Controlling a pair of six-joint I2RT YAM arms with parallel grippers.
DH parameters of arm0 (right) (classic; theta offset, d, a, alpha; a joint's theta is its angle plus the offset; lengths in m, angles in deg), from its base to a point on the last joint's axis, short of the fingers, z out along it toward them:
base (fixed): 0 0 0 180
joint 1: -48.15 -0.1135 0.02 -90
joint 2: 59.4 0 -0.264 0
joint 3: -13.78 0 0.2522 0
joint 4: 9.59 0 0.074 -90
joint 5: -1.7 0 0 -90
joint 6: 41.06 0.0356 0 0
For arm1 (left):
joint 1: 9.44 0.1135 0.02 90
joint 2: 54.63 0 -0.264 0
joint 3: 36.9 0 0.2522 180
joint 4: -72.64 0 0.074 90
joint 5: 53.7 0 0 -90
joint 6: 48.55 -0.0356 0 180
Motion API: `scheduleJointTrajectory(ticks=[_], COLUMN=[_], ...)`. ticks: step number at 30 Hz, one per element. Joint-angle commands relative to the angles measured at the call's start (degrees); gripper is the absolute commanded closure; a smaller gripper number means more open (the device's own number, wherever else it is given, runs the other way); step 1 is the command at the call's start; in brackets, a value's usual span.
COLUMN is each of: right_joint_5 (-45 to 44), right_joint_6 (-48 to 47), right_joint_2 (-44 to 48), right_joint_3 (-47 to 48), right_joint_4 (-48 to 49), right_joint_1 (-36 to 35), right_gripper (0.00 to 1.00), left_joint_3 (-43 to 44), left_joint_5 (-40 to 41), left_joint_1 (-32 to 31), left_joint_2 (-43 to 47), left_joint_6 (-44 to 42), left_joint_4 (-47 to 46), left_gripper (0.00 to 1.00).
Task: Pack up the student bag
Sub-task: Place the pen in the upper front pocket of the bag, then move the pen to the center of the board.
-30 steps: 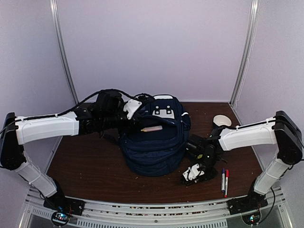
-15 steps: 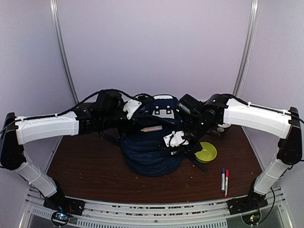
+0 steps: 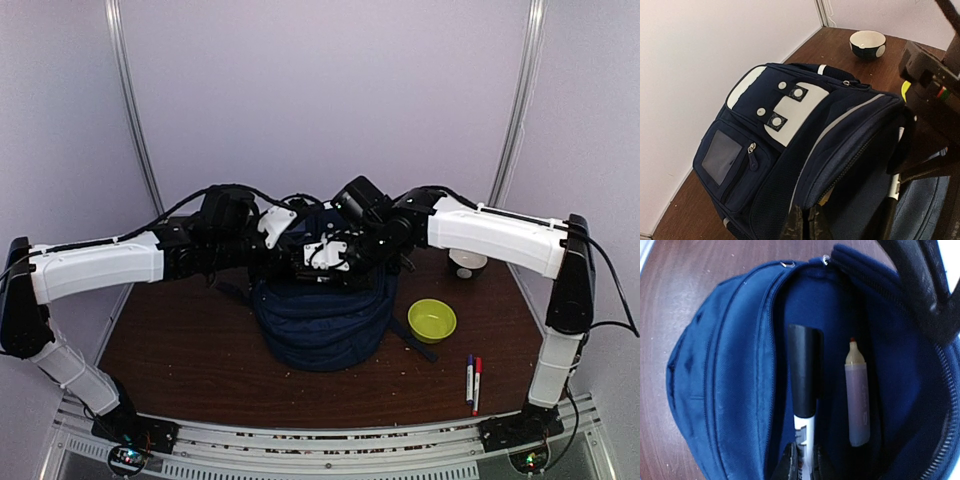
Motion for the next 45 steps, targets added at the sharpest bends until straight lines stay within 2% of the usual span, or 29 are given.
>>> scheduleJointTrajectory(ticks=[1,3,6,9,16,24,30,36,45], right_joint_5=[-6.5,-9.6,-13.0,-12.4,-8.0,-3.6,-3.0,-3.9,-13.6], right_joint_6=[1.9,0.9,0.8,0.6,2.4,3.6,-6.1,-18.8,-25.7], right_joint_2=[-0.5,-1.2,-1.6,-1.2,2.3,14.1,24.0,28.5,33.6], right_joint_3=[-0.7,-1.5,-3.2,-4.2,-5.0,-15.2,-29.5,-38.5,-49.2], right_joint_4=[9.0,10.9,13.9,14.4,10.1,2.4,-7.2,-19.6,-20.5], right_joint_1=[-0.3,-0.6,-0.6,-0.6,-0.6,-0.4,1.2,5.6,6.1], right_gripper=[0.92,0.89,0.78,0.72,0.70,0.68,0.67,0.66,0.65], left_joint_3=[2.7,2.4,2.3,2.2,1.6,0.3,-1.2,-2.1,-3.5], left_joint_5=[0.3,0.2,0.4,0.4,0.4,0.9,1.5,1.9,1.6], left_joint_1=[1.2,1.2,1.2,1.2,1.2,1.2,1.2,1.4,1.4], left_joint_2=[2.8,3.2,3.2,3.1,3.0,3.3,3.9,4.0,5.0], left_joint_6=[1.6,1.6,1.6,1.6,1.8,1.6,1.7,1.7,2.3], left_joint_4=[-4.3,-4.8,-4.9,-5.0,-5.6,-6.0,-7.1,-7.4,-8.3], left_gripper=[1.00,1.00,1.00,1.00,1.00,1.00,1.00,1.00,1.00])
